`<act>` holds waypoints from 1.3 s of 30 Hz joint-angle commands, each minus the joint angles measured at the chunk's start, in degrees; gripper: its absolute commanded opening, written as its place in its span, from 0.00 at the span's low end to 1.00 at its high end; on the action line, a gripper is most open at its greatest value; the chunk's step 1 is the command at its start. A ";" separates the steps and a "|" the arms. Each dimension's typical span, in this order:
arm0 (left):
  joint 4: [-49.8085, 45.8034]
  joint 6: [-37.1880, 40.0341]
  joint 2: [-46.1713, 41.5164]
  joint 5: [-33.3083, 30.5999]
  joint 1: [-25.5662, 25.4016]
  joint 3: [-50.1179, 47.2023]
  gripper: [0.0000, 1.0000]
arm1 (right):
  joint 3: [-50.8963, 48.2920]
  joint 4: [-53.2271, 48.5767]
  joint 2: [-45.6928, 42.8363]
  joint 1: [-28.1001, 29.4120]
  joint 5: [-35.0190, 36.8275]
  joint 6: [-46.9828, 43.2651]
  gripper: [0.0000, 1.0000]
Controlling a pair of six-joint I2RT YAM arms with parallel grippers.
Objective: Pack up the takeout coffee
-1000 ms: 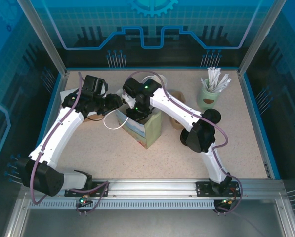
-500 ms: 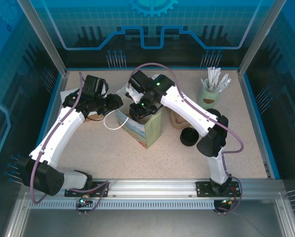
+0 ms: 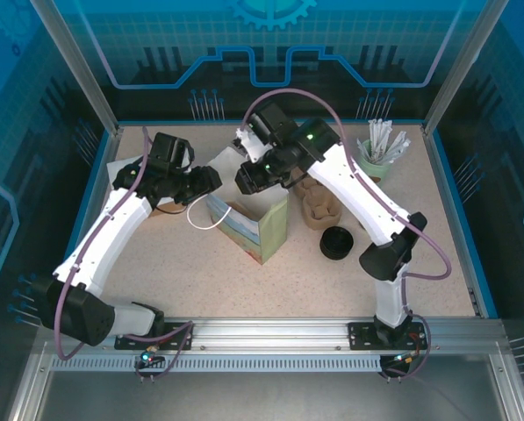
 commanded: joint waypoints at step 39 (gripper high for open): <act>-1.46 4.75 -15.98 -7.20 2.21 1.45 0.96 | -4.84 4.34 -20.25 -18.08 -2.85 -2.40 0.54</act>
